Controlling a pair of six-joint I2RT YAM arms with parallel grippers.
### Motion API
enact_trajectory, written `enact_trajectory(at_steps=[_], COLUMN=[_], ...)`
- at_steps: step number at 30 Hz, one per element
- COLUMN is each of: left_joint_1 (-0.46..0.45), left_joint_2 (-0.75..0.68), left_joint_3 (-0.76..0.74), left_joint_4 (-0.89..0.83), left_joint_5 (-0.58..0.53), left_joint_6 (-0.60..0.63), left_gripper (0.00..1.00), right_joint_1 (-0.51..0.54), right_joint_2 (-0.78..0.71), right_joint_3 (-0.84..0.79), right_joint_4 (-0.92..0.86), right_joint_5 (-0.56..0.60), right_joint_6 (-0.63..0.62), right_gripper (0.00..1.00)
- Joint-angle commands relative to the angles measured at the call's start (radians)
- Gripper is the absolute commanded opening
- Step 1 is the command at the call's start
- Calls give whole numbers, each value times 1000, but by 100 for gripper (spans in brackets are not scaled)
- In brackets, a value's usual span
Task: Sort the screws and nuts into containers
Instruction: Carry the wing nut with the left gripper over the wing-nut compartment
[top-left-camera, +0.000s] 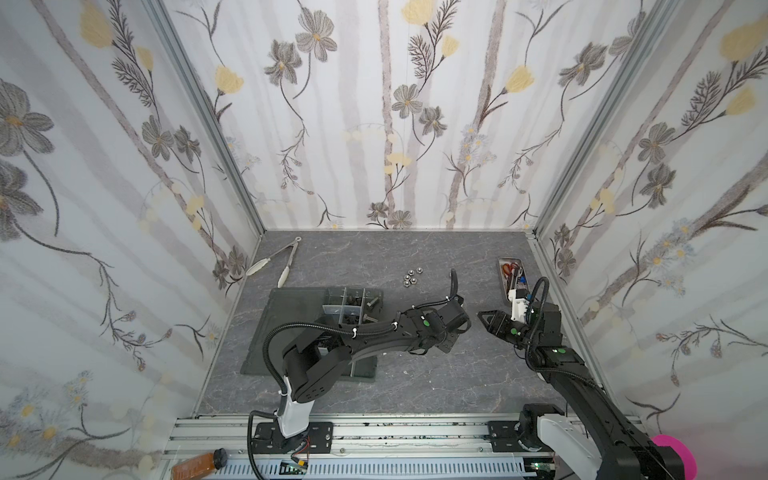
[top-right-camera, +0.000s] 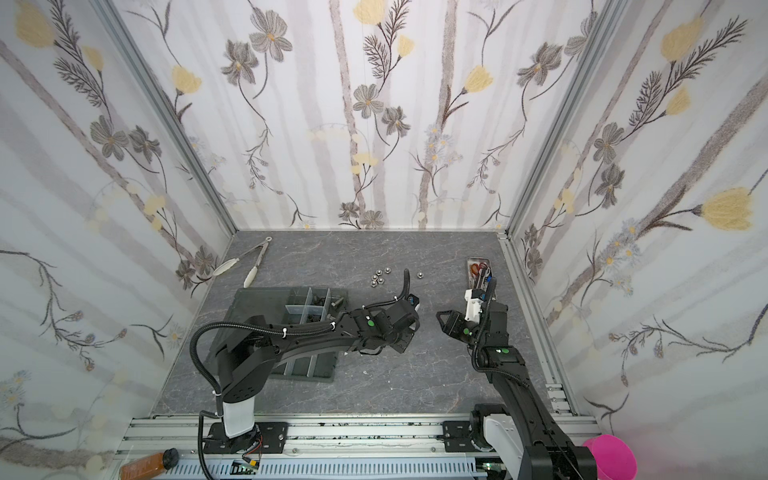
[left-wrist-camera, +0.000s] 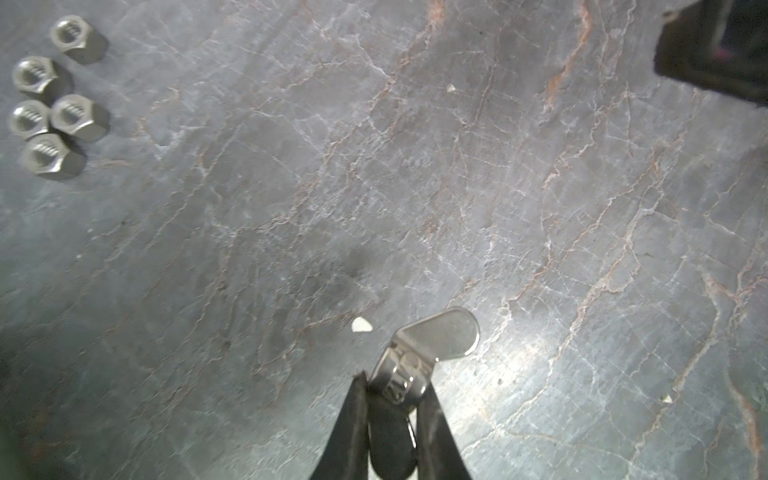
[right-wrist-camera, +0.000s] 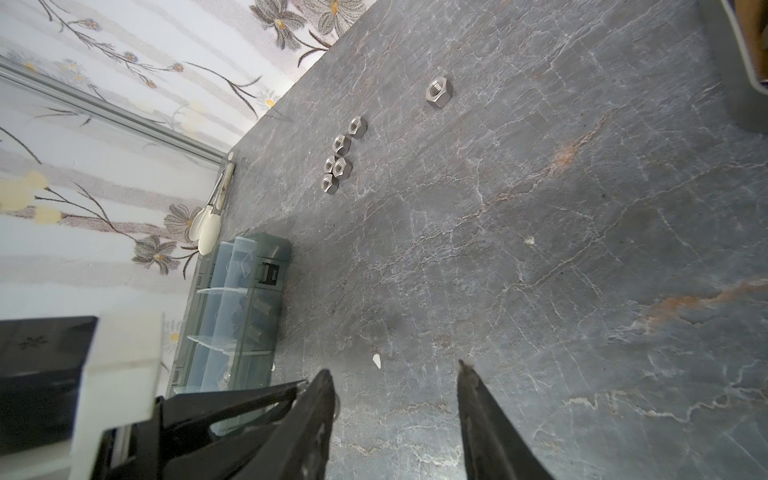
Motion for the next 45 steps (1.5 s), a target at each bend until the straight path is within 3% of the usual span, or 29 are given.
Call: enact_trajectory(at_steps=[1,14,27,35,45], left_joint_1=[15,100,271,347,355], left_joint_2=[-61,-348,-687,-777,-835], left_joint_3=[-40,-320,-620,-699,-774], left_joint_4=[-3,40,27,-10,-42], left_joint_5=[-38,-45,-76,-104,-113], left_joint_6=[-26,-111,-321,-398,-471], left_gripper=[12,12,14,14,14], right_joint_1=[13,139,235,277,284], right_joint_2=[5,47,170,235,285], right_joint_3=[14,36,71,100,99], right_joint_4=[7,33,143,198,236], right_joint_5=[4,71,60,35,26], right_joint_6=[-11,7,41,38,29], right_gripper=[49,49,49,55,56])
